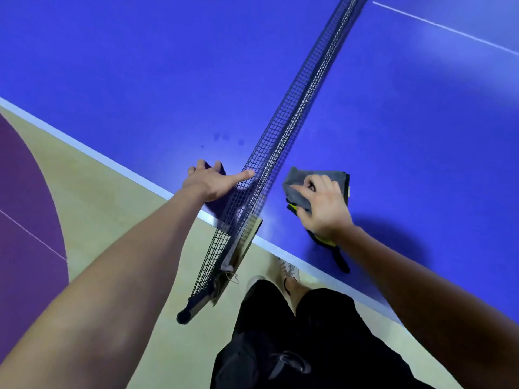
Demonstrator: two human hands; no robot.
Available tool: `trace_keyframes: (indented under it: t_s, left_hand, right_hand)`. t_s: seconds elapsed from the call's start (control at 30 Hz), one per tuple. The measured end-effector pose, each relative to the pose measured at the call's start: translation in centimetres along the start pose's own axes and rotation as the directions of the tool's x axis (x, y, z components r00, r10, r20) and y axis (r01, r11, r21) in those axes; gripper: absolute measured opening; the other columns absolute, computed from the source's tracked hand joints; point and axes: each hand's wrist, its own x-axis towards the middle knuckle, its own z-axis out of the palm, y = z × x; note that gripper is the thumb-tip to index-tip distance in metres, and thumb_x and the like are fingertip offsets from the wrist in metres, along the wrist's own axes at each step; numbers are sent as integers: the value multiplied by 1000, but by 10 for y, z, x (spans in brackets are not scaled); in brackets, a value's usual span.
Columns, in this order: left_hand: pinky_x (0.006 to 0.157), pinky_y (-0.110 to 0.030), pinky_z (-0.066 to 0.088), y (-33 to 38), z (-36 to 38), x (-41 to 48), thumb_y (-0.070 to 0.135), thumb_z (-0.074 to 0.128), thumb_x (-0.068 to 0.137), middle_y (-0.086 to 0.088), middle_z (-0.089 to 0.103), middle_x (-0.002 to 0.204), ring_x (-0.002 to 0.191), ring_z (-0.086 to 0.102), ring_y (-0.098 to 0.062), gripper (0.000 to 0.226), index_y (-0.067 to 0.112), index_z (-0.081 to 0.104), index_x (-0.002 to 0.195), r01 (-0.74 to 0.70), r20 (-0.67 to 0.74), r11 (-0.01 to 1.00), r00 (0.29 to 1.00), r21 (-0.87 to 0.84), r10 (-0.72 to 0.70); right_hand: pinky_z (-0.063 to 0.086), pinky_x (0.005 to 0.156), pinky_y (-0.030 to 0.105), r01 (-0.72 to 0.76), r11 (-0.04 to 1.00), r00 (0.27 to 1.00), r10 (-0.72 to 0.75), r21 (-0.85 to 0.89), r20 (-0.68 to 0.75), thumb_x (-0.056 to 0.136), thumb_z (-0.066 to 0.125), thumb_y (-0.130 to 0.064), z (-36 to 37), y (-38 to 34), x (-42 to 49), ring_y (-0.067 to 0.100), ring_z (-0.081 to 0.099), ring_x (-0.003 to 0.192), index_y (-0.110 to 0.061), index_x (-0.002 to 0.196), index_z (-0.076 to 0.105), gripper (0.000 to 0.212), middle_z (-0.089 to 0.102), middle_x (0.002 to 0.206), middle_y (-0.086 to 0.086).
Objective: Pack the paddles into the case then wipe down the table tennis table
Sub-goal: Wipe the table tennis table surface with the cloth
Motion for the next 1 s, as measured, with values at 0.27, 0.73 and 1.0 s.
trace_keyframes:
  t_s: [0.27,0.73,1.0]
  left_hand:
    - [129,-64,15,2,6,-2,119,30,45,-10,3,177,164,-1,-38,156,26,20,170,-5,-1,999,1000,-34,5]
    - [114,-58,39,-9,-3,8,112,27,61,-10,43,148,145,35,-40,111,38,59,137,-86,-85,994,992,60,91]
    - [115,-52,44,36,-12,23,100,45,72,-4,49,155,144,46,-32,104,34,49,152,-249,-362,931,870,268,336]
  right_hand:
    - [41,83,43,454,890,867,-453,44,209,99,64,-39,19,-45,-63,28,50,97,-27,139,68,42,57,116,5]
    - [45,97,47,291,956,950,-285,-31,127,104,58,-55,1,18,-2,32,55,121,-29,152,63,55,61,133,6]
    - [42,103,52,-321,937,930,285,-136,-232,95,64,-55,-15,67,146,38,53,122,-25,142,67,56,58,130,7]
